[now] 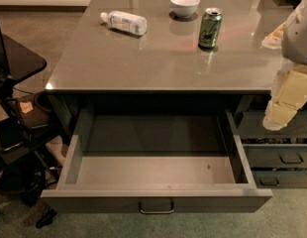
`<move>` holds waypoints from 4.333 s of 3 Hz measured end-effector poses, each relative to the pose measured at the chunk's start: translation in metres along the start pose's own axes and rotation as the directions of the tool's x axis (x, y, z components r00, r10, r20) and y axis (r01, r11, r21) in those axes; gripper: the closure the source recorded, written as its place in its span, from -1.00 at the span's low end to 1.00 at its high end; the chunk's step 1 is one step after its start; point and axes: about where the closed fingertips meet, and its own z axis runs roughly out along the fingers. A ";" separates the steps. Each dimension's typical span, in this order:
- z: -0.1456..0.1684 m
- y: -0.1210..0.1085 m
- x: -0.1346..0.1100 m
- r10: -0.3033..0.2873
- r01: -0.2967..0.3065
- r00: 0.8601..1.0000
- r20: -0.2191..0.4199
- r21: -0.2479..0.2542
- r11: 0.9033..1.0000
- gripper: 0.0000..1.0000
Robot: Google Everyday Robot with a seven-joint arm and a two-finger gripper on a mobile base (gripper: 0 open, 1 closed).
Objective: Place blue plastic bottle into top drawer
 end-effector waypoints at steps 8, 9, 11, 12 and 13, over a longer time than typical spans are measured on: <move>0.122 -0.182 -0.128 0.005 0.022 0.954 0.301 -0.085 0.996 -1.00; 0.137 -0.207 -0.179 -0.009 0.040 0.893 0.451 -0.059 0.997 -1.00; 0.125 -0.250 -0.230 -0.015 0.003 0.814 0.580 0.023 1.000 -1.00; 0.128 -0.251 -0.230 -0.010 -0.001 0.812 0.583 0.018 1.000 -1.00; 0.142 -0.269 -0.246 0.048 -0.069 0.754 0.655 0.006 0.998 -1.00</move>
Offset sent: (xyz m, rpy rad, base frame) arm 0.0178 0.0054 -0.0040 0.0445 0.0242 0.0321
